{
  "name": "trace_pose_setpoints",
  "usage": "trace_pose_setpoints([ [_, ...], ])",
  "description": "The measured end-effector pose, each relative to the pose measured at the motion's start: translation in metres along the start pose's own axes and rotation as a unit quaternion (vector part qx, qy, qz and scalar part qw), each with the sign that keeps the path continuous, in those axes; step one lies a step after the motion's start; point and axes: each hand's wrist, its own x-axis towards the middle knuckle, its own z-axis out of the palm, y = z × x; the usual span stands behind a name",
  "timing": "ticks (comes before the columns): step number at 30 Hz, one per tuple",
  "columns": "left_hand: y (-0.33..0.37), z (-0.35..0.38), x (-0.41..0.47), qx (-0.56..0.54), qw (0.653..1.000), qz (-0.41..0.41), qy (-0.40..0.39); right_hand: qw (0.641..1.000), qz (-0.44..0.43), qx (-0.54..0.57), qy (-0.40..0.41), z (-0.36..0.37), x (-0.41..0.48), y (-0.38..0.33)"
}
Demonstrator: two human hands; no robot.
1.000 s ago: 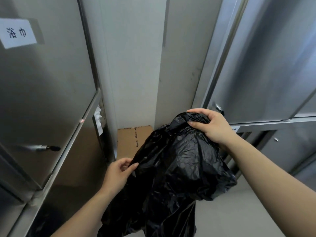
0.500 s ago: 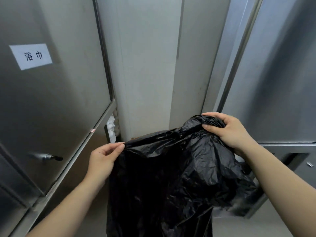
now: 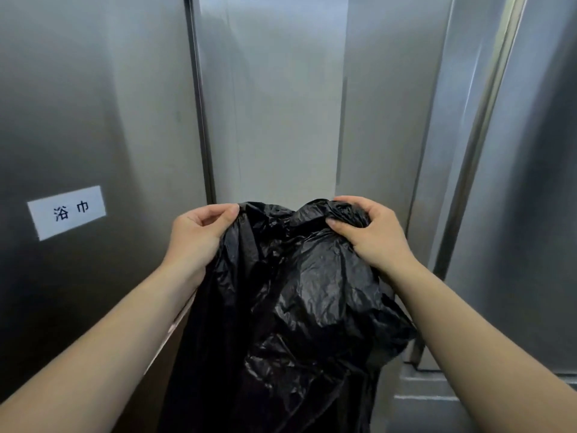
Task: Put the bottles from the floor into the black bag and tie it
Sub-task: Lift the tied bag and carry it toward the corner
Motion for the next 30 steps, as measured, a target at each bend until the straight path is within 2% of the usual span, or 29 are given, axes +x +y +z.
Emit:
trace_pose_setpoints([
  [12, -0.007, 0.034, 0.180, 0.035, 0.996, 0.039, -0.067, 0.993, -0.016, -0.040, 0.109, 0.065, 0.135, 0.020],
  [20, -0.032, 0.058, 0.252, 0.087, 0.989, 0.113, -0.047, 0.986, -0.029, -0.073, 0.146, 0.086, 0.209, 0.036],
  [25, -0.070, 0.049, 0.267, 0.110, 0.989, 0.089, -0.040, 0.987, -0.028, -0.079, 0.139, 0.098, 0.226, 0.068],
  [30, -0.147, 0.031, 0.255, 0.178, 0.981, 0.011, -0.071, 0.987, 0.007, -0.116, 0.108, 0.118, 0.222, 0.127],
])
